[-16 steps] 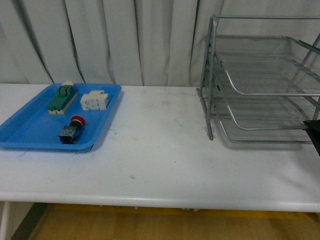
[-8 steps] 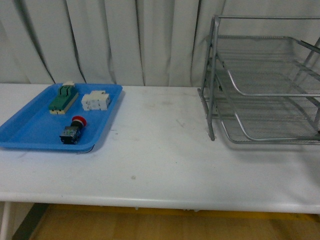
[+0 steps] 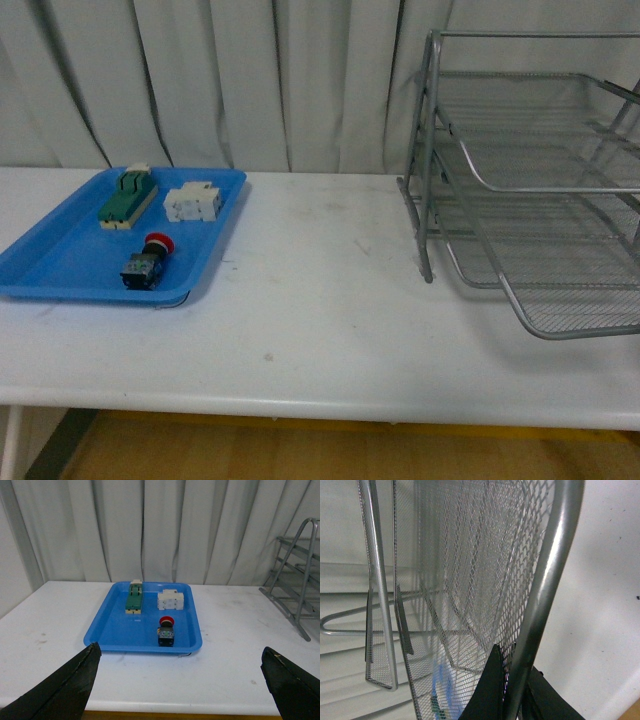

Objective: Place button on rack with both arms

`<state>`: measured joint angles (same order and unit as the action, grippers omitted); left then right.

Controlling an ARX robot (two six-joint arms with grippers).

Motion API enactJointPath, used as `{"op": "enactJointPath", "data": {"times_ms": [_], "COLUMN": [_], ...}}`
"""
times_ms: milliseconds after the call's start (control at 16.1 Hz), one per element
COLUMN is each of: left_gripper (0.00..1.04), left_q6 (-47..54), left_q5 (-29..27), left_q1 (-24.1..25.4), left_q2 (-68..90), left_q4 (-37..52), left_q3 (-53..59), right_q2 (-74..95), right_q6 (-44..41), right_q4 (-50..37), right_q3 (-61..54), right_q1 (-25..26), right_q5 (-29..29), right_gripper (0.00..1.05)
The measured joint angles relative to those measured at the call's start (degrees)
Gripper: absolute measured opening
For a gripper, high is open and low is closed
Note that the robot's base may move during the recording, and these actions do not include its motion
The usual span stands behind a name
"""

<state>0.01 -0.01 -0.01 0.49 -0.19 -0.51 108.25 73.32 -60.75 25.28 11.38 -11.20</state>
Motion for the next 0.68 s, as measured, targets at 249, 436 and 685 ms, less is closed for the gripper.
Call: {"op": "enactJointPath", "data": {"times_ms": [249, 436, 685], "left_gripper": [0.98, 0.98, 0.98], "left_q6": [0.00, 0.00, 0.00], "left_q5": [0.00, 0.00, 0.02], "left_q1": [0.00, 0.00, 0.00], "left_q2": [0.00, 0.00, 0.02], "left_q4": [0.00, -0.02, 0.00], "left_q3": [0.00, 0.00, 0.00], "right_q2": [-0.11, -1.03, -4.55], "right_q6": [-2.49, -7.82, -12.20], "right_q4": [-0.42, -0.68, -2.21], "right_q3": [-0.94, -1.92, -3.39], "right_q1": [1.18, 1.44, 3.26], "right_q5": [-0.81, -0.07, 3.41], "right_gripper": [0.04, 0.18, 0.53]}}
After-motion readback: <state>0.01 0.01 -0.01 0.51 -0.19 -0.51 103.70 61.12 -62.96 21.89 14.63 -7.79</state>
